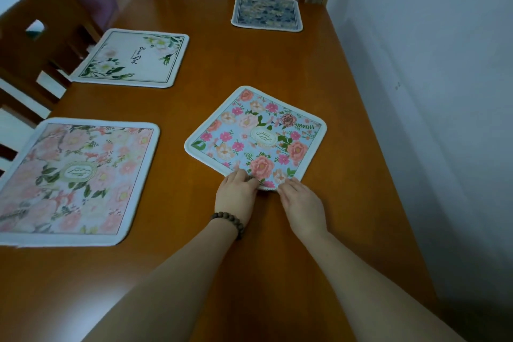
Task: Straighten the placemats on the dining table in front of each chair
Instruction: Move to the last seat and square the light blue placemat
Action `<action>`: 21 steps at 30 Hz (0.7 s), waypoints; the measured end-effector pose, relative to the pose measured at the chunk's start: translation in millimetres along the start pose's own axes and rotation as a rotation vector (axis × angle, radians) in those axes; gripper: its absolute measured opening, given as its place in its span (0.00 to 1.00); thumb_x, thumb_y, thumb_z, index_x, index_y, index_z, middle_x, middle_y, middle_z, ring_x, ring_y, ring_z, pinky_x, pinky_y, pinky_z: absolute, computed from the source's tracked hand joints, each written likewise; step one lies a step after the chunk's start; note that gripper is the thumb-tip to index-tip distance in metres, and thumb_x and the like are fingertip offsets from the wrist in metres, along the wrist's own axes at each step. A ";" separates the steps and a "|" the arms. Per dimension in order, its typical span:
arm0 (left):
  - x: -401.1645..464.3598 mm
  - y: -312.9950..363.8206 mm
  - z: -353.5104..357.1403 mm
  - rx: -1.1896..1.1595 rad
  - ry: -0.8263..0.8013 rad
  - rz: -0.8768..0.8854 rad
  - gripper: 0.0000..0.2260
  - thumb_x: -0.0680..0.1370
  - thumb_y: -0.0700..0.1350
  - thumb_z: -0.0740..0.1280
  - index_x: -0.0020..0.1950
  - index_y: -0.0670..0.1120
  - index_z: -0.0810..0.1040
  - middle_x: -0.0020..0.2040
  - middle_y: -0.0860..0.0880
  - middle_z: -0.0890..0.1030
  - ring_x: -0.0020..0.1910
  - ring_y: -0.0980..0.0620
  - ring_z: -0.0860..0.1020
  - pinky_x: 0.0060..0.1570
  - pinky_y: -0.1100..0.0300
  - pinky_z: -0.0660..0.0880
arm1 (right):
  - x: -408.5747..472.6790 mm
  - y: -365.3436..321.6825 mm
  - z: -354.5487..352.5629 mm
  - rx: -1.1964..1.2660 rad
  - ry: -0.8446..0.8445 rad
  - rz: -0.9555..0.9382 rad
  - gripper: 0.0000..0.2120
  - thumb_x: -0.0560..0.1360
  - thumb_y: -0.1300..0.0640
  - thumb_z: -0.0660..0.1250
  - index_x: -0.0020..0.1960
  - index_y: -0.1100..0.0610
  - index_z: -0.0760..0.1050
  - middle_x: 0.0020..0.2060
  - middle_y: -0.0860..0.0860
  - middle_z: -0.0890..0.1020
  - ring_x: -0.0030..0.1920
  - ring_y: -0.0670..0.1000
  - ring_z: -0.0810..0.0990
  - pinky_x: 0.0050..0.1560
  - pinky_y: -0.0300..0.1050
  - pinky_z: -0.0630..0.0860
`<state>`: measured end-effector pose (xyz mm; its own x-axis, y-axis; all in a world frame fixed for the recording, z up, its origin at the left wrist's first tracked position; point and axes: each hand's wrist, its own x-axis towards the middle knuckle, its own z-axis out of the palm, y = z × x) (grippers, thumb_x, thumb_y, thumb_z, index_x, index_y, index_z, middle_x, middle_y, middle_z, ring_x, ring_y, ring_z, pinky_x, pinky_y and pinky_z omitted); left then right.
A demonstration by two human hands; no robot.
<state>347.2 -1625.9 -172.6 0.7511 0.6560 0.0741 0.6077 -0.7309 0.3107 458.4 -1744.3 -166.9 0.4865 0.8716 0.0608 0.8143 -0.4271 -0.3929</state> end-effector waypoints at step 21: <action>-307.4 63.7 -52.3 -0.025 -0.338 -0.183 0.13 0.81 0.44 0.59 0.58 0.46 0.81 0.56 0.46 0.75 0.53 0.46 0.76 0.53 0.52 0.75 | -301.1 -67.4 -15.2 0.066 -0.182 -0.090 0.12 0.81 0.54 0.57 0.46 0.60 0.75 0.48 0.54 0.80 0.53 0.54 0.77 0.39 0.44 0.66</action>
<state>141.5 -1864.3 -126.1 0.6763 0.6728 -0.3000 0.7360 -0.6002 0.3131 261.9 -1981.6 -144.8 0.3423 0.9372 -0.0662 0.8267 -0.3339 -0.4529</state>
